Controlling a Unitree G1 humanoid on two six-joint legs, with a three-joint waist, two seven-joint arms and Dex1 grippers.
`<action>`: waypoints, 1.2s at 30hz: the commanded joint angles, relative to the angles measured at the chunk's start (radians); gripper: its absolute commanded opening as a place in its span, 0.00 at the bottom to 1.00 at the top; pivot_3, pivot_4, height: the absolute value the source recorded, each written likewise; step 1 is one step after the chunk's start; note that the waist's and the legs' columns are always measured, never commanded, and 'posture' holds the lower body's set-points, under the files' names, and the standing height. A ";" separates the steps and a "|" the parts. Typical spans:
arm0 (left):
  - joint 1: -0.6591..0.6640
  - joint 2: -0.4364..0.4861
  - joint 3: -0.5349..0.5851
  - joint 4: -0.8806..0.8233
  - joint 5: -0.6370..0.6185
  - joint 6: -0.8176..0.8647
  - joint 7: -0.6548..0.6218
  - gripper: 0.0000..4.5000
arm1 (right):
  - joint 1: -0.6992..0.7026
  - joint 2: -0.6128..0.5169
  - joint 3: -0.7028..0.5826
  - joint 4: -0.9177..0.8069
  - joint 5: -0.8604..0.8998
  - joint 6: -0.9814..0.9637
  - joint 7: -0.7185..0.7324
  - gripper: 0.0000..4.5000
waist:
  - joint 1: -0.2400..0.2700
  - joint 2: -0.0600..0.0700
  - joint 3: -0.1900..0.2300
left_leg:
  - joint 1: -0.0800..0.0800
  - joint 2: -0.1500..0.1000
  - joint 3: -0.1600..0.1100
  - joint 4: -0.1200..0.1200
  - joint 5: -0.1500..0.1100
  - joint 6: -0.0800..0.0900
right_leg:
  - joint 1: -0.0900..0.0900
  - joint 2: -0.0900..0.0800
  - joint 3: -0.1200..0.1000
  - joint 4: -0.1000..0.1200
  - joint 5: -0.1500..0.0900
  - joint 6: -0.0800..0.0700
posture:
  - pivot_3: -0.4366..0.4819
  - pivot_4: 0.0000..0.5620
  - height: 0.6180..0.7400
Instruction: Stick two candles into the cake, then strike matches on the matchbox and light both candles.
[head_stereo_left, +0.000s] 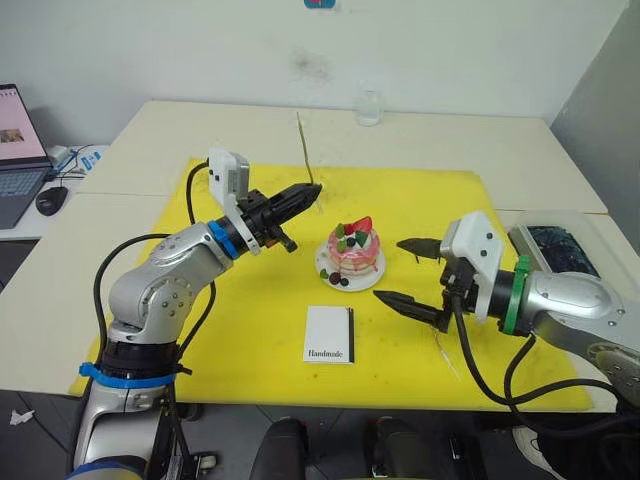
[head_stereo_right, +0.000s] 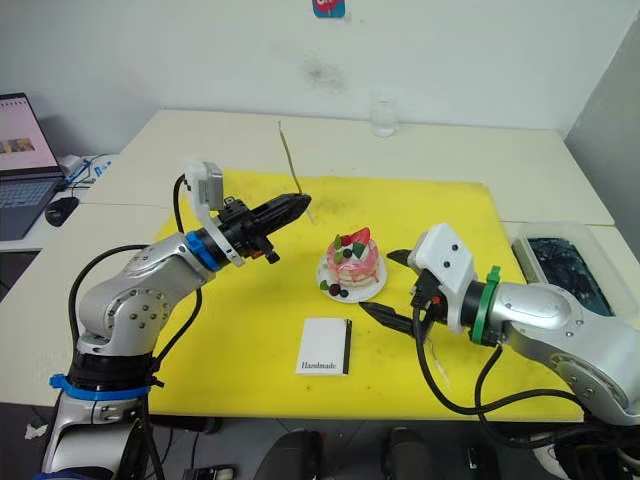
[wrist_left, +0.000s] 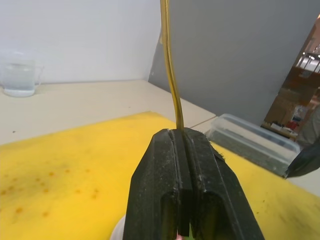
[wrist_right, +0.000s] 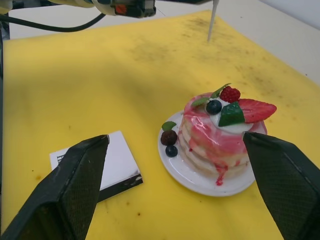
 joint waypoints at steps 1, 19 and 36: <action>-0.012 -0.023 -0.006 0.000 0.031 -0.025 -0.050 0.00 | -0.013 0.025 0.011 -0.012 -0.051 0.005 0.006 0.99 | 0.000 0.000 0.000 | 0.000 0.000 0.000 0.000 0.000 0.000 | 0.000 0.000 0.000 0.000 0.000 0.000 | 0.48 0.27 1.00; 0.040 -0.096 -0.048 0.070 0.237 -0.147 -0.163 0.00 | -0.025 0.174 0.045 -0.062 -0.158 0.099 -0.020 0.99 | -0.001 0.000 0.000 | 0.000 0.000 0.000 0.001 0.000 0.000 | 0.000 0.000 0.000 0.002 0.000 0.000 | 0.48 0.27 1.00; 0.050 -0.144 -0.056 0.117 0.328 -0.219 -0.178 0.00 | -0.029 0.211 0.032 -0.080 -0.171 0.152 -0.020 0.99 | -0.001 0.000 0.000 | 0.001 0.000 -0.001 0.001 0.000 0.000 | 0.000 0.000 0.000 0.003 0.000 0.001 | 0.48 0.27 1.00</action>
